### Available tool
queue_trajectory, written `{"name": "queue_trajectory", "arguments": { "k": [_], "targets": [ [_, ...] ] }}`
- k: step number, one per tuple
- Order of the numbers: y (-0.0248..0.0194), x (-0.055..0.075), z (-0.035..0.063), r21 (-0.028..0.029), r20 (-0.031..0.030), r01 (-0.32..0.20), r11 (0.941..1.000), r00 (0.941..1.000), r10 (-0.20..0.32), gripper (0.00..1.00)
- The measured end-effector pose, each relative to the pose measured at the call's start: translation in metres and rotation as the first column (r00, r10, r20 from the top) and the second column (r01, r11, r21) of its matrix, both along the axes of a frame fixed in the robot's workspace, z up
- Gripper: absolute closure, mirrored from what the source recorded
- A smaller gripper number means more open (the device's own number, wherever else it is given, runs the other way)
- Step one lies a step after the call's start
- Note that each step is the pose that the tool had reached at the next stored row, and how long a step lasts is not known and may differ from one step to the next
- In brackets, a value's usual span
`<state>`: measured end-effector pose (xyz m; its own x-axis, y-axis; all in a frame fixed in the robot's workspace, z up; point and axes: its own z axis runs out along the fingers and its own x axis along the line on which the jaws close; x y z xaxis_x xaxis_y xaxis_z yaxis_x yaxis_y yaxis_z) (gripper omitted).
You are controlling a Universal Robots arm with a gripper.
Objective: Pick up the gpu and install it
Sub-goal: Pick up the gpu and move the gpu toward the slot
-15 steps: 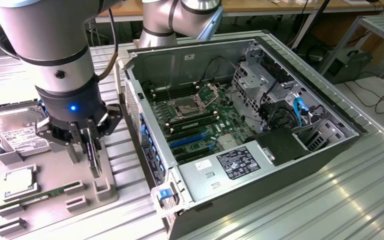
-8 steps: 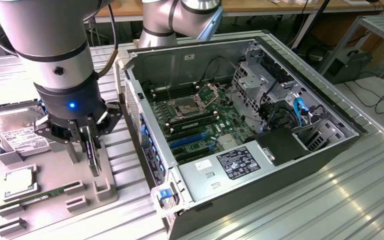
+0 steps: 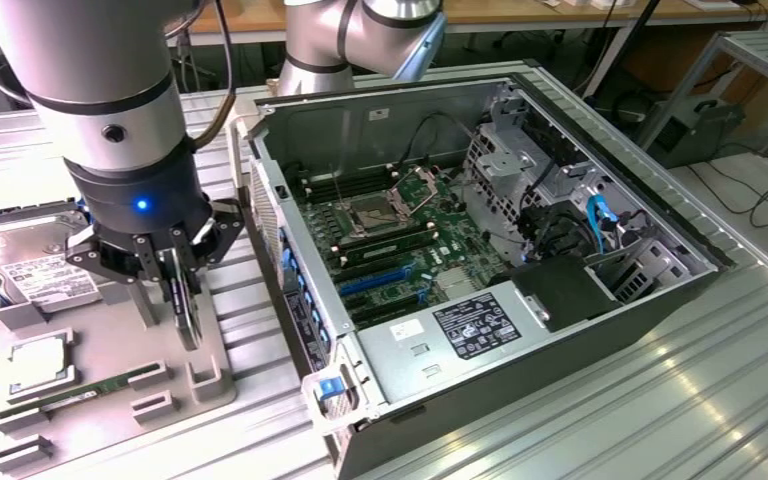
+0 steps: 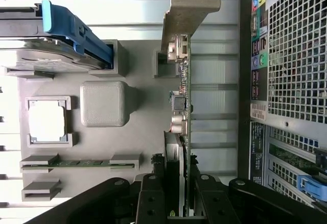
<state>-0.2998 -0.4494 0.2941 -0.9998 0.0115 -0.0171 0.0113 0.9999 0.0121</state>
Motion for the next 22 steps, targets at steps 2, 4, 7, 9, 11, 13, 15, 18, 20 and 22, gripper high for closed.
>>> {"name": "queue_trajectory", "arguments": {
  "k": [2,4,7,9,11,13,15,18,20,22],
  "targets": [
    [0.0,0.0,0.0014,0.0,0.0,0.0,1.0,1.0,0.0,0.73],
    [0.0,0.0,0.003,0.0,0.0,0.0,1.0,1.0,0.0,0.73],
    [0.0,0.0,0.0056,0.0,0.0,0.0,1.0,1.0,0.0,0.73],
    [0.0,0.0,0.0073,0.0,0.0,0.0,1.0,1.0,0.0,0.73],
    [0.0,0.0,0.0087,0.0,0.0,0.0,1.0,1.0,0.0,0.73],
    [0.0,0.0,0.0101,0.0,0.0,0.0,1.0,1.0,0.0,0.73],
    [0.0,0.0,0.0118,0.0,0.0,0.0,1.0,1.0,0.0,0.73],
    [0.0,0.0,0.0148,0.0,0.0,0.0,1.0,1.0,0.0,0.73],
    [0.0,0.0,0.0174,0.0001,0.0001,0.0,1.0,1.0,0.0,0.73],
    [0.0,0.0,0.0212,0.0,-0.0001,0.0,1.0,1.0,0.0,0.73]
  ]
}}
